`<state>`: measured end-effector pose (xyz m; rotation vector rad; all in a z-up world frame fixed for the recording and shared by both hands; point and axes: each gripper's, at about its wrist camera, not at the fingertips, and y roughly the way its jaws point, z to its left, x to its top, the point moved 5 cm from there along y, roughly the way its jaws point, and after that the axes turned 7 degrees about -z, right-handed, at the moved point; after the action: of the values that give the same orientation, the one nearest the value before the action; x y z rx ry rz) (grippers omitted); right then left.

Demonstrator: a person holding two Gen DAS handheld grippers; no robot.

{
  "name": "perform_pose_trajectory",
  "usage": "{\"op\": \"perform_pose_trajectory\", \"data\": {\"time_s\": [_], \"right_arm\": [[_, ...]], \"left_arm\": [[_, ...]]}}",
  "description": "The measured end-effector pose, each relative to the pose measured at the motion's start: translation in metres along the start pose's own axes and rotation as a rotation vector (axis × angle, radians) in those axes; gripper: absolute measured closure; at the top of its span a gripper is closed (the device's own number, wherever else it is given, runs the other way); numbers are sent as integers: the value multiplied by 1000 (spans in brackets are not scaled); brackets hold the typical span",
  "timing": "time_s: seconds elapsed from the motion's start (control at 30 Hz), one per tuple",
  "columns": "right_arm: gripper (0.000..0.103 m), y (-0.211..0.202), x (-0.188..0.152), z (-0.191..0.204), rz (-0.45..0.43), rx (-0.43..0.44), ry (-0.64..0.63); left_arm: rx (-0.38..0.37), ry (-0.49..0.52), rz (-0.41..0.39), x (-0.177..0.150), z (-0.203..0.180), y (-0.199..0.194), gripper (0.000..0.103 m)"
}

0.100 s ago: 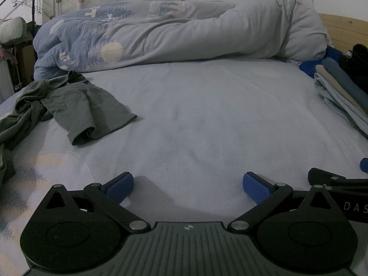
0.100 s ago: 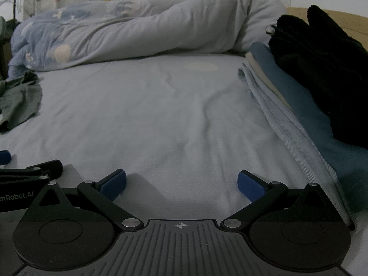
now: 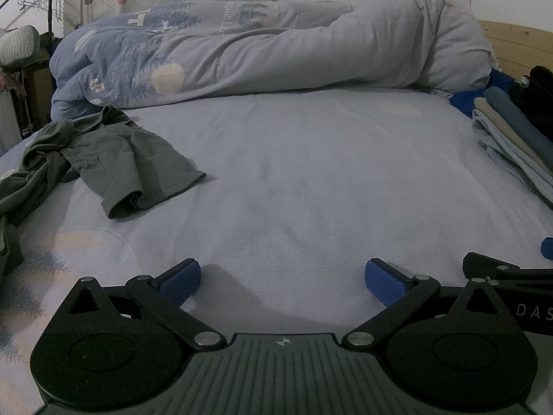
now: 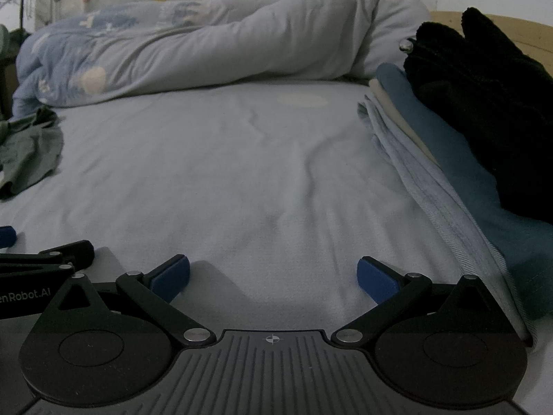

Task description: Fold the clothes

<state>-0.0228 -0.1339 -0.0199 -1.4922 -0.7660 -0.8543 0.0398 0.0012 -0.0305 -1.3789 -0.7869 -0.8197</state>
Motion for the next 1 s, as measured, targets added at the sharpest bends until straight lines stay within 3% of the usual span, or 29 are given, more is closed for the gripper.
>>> {"op": "perform_pose_trajectory", "data": {"time_s": [1.0], "right_arm": [[0,1,1,0,4,-2,-3]], "left_arm": [[1,-1,-2,0,1,0,0]]}}
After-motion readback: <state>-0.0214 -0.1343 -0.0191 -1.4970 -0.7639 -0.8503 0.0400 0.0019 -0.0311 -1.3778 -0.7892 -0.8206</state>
